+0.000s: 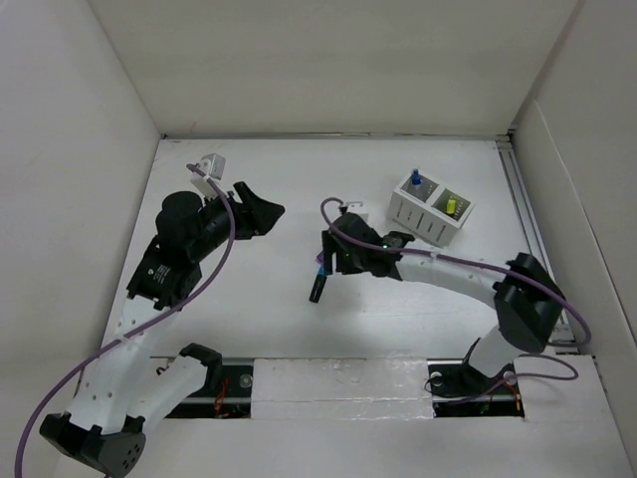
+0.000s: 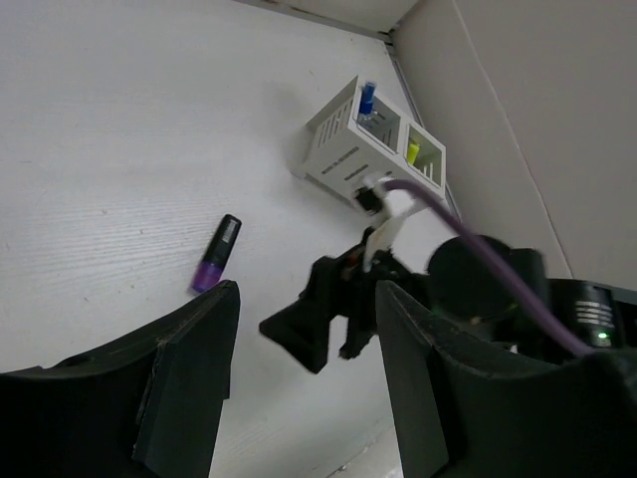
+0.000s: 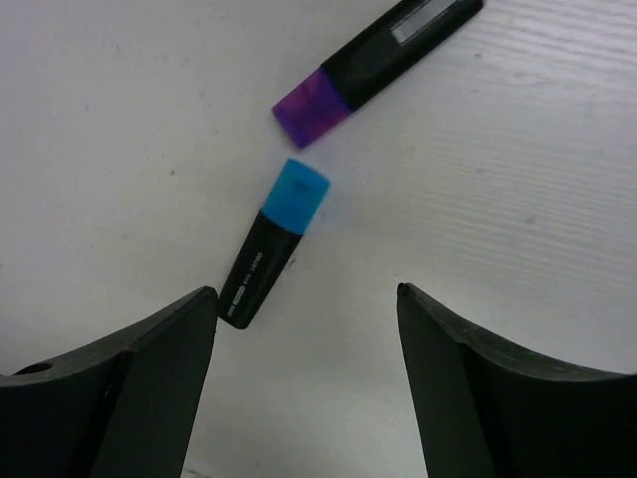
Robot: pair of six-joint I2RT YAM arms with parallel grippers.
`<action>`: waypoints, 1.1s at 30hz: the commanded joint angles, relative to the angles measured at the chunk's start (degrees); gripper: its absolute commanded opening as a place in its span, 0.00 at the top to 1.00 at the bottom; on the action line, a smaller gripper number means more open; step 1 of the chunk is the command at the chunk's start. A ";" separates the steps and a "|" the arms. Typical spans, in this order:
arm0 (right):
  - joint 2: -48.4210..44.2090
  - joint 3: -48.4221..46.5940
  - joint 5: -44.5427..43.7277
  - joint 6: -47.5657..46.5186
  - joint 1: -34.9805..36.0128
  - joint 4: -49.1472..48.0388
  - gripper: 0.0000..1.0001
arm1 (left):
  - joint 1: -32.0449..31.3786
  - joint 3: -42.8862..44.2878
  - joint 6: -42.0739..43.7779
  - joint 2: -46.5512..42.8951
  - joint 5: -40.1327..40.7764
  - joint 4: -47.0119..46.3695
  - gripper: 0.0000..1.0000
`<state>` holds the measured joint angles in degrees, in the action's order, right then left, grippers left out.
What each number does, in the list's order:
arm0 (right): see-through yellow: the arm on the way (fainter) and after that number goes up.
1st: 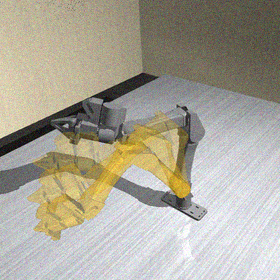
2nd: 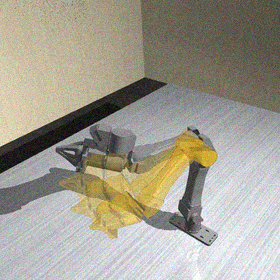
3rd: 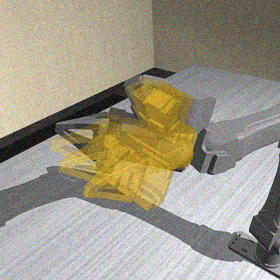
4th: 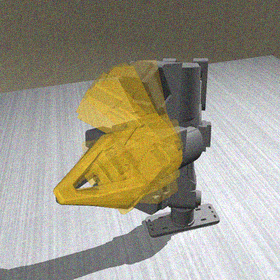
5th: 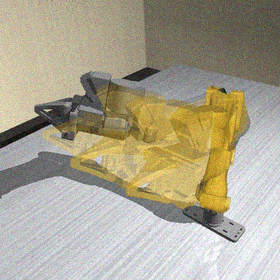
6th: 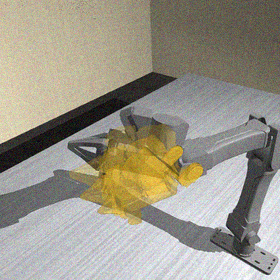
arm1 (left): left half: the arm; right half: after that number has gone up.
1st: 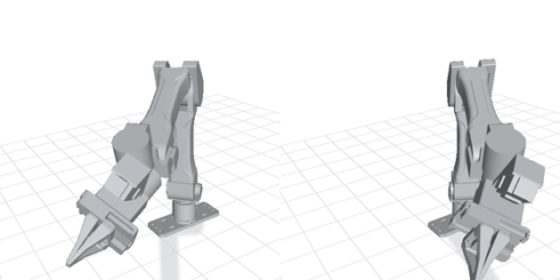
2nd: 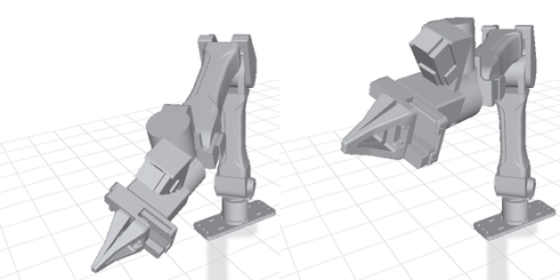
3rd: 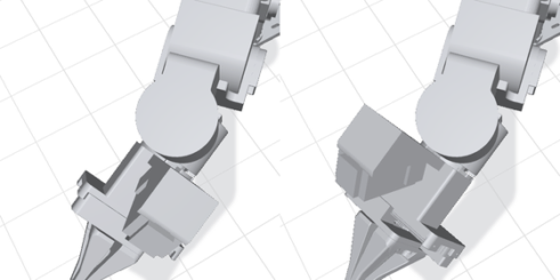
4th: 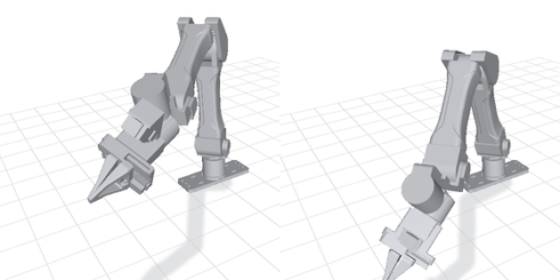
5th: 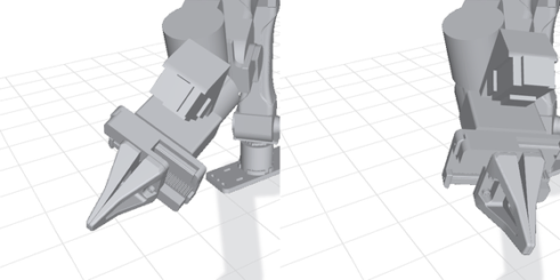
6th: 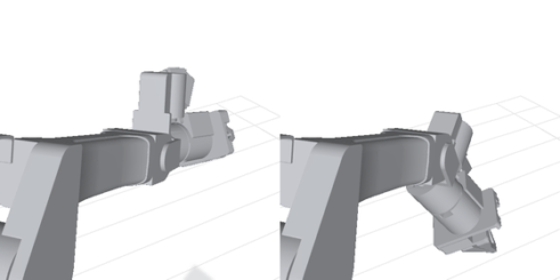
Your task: Organize the desk
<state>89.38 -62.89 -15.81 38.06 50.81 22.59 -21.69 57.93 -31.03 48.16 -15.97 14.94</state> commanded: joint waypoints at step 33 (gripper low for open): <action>13.29 -4.88 -7.39 10.98 3.95 5.53 0.82 | -0.19 4.12 0.44 -1.49 0.15 -1.58 0.46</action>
<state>107.57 -70.19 -20.97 48.25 54.74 26.74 -21.69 60.10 -31.57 46.78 -15.99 15.00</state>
